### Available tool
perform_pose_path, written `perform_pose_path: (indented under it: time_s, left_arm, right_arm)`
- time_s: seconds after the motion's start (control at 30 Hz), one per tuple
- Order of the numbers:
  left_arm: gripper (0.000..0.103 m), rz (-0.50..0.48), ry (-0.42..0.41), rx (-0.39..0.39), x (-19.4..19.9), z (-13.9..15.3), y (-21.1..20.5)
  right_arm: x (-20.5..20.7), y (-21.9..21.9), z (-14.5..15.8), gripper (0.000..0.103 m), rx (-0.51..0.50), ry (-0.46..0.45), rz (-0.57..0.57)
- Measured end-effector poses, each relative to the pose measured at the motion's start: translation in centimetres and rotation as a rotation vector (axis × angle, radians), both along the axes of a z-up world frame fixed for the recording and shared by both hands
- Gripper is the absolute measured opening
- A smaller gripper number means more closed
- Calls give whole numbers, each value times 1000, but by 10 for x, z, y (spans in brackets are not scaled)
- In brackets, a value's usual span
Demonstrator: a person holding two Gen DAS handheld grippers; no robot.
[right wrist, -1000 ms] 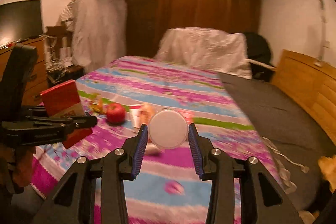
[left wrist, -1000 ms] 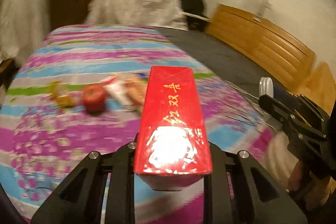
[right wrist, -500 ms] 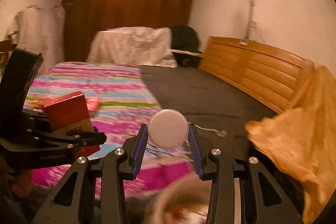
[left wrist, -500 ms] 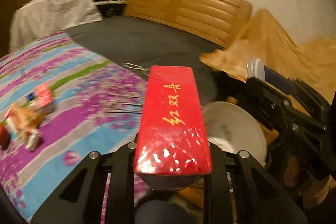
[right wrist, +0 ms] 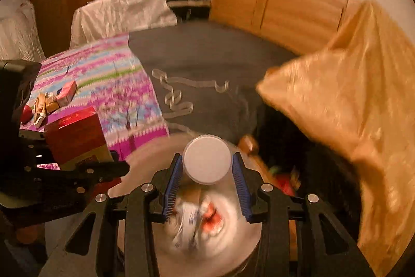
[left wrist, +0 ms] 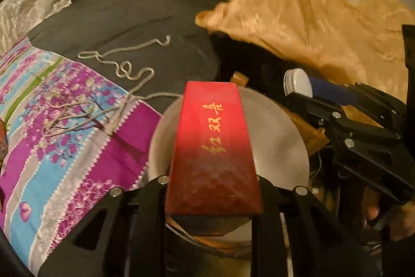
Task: Collect trash
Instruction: 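Carry the red box and white cap to the bucket and release both, then move both open tools back over the trash on the bed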
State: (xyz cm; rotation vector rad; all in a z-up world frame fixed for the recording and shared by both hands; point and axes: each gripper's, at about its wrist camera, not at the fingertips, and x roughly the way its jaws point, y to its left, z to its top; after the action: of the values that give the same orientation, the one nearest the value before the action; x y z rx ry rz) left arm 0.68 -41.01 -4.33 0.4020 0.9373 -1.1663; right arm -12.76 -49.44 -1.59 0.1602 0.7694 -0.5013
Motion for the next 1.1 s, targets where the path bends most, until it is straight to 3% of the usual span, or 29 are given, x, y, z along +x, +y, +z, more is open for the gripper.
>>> perform_pose_path:
  time_s: [0.23,0.43,0.5,0.57,0.6,0.63,1.0,1.1]
  left_arm:
    - [20,-39,37,83,-8,-29,-24]
    - [22,-32,37,109,-6,-39,-32]
    - [24,-21,32,109,-4,-37,-33]
    - [40,-18,23,109,-2,-35,-32]
    - [54,-13,18,102,-2,-34,-30]
    - [60,-8,16,96,-1,-32,-29]
    - [60,56,-9,52,15,-14,-1]
    - [60,96,-41,22,26,-1,26]
  right_arm:
    - [19,-23,-51,41,117,86,-7]
    - [29,-27,-64,41,141,96,-7]
    - [31,-26,-62,41,136,95,-8]
    - [31,-27,-59,51,138,86,-8]
    - [30,-27,-58,63,141,73,-7]
    - [28,-27,-54,67,140,67,-9]
    - [23,-4,-29,68,92,-12,11]
    - [28,24,-8,78,57,-85,73]
